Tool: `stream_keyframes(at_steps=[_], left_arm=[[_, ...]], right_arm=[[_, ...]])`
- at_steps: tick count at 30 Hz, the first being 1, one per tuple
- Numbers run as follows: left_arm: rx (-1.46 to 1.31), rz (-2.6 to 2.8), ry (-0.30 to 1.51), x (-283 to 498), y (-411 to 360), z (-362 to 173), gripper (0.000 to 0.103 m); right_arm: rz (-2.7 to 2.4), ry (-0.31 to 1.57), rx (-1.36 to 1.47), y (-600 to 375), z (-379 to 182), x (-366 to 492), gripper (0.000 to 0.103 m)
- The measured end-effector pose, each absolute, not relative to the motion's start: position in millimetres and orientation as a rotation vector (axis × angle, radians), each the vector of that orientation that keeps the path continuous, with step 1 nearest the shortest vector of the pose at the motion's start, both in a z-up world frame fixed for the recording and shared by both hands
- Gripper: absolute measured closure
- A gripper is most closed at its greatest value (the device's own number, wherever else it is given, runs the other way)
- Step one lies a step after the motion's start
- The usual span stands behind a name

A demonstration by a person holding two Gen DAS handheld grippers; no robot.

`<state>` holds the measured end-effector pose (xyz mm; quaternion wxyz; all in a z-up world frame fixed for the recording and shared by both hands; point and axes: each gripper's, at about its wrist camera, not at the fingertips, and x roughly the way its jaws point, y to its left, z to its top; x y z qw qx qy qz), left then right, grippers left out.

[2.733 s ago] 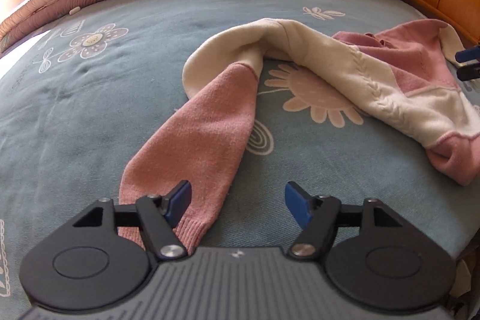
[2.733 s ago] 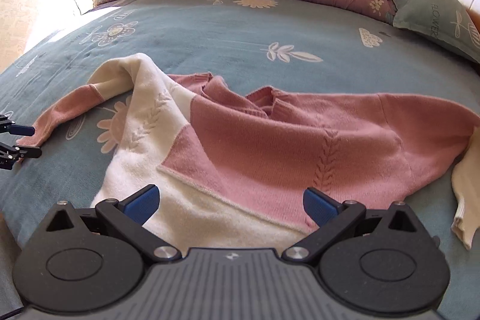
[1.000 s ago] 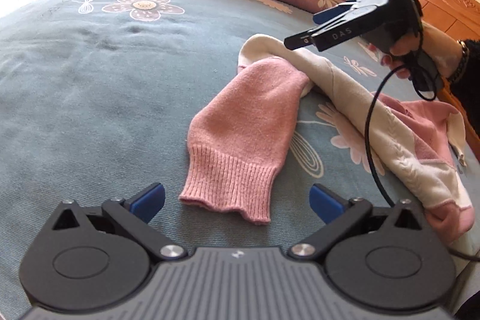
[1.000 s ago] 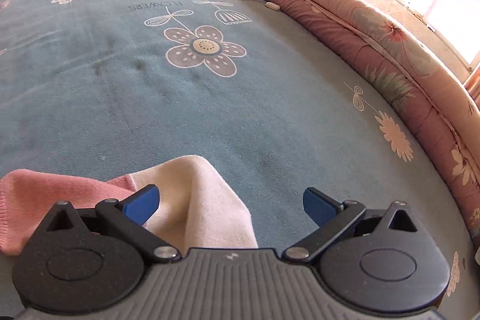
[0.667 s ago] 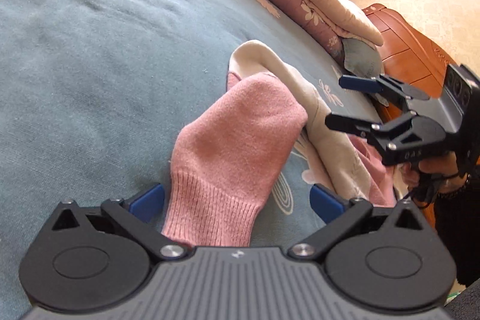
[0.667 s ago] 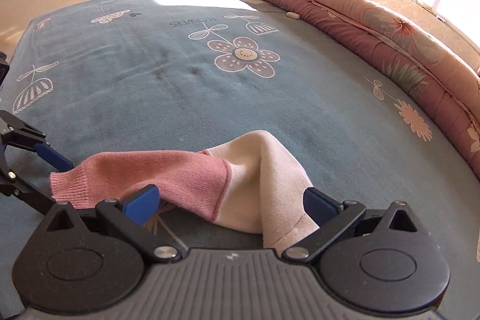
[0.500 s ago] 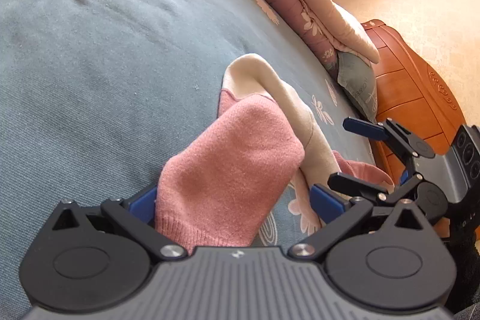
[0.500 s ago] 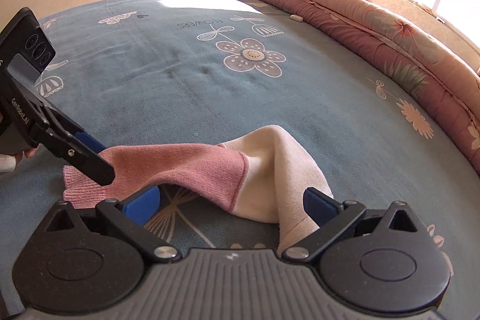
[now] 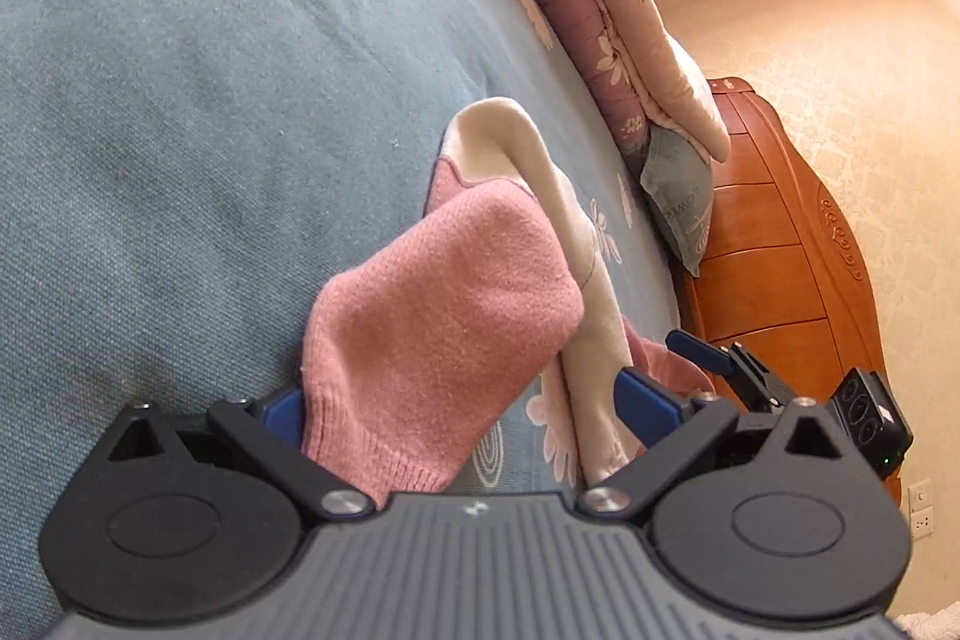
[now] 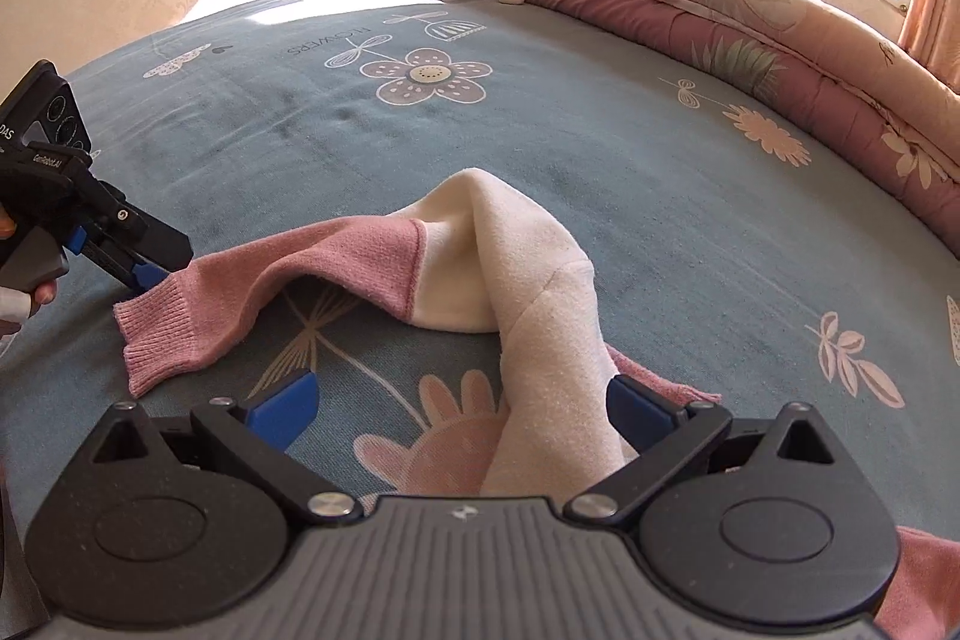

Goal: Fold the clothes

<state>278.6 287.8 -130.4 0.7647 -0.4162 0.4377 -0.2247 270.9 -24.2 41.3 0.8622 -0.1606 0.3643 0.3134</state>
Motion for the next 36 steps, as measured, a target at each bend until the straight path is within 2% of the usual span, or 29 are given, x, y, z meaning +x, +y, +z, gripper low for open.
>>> stream_keyframes(at_steps=[2,5,7,8,9,22,30,36], left_arm=[[-0.877,-0.479,0.942,274.8,288.1,-130.4,0.014],[-0.898,-0.445,0.928,267.8,296.3,-136.3,0.037],[-0.935,-0.404,0.937,265.6,305.1,-145.0,0.071],[-0.944,-0.383,0.946,264.7,308.6,-149.9,0.078],[-0.953,-0.362,0.956,263.8,312.1,-155.0,0.091],[-0.991,-0.369,0.975,286.2,300.6,-160.9,0.093],[-0.781,-0.256,0.954,264.7,296.2,-127.2,0.097],[-0.708,-0.182,0.897,245.9,325.1,-94.0,0.099]], right_arm=[[0.647,0.758,-0.331,-29.1,43.5,268.6,0.0],[0.628,0.753,-0.329,-35.9,45.8,266.3,0.0],[0.618,0.752,-0.332,-39.3,46.4,264.7,0.0],[0.614,0.751,-0.334,-40.5,46.5,263.9,0.0],[0.61,0.75,-0.336,-41.6,46.5,263.1,0.0],[0.612,0.757,-0.308,-37.9,42.5,258.6,0.0],[0.593,0.746,-0.317,-41.8,44.5,256.9,0.0],[0.568,0.741,-0.281,-53.8,46.9,260.3,0.0]])
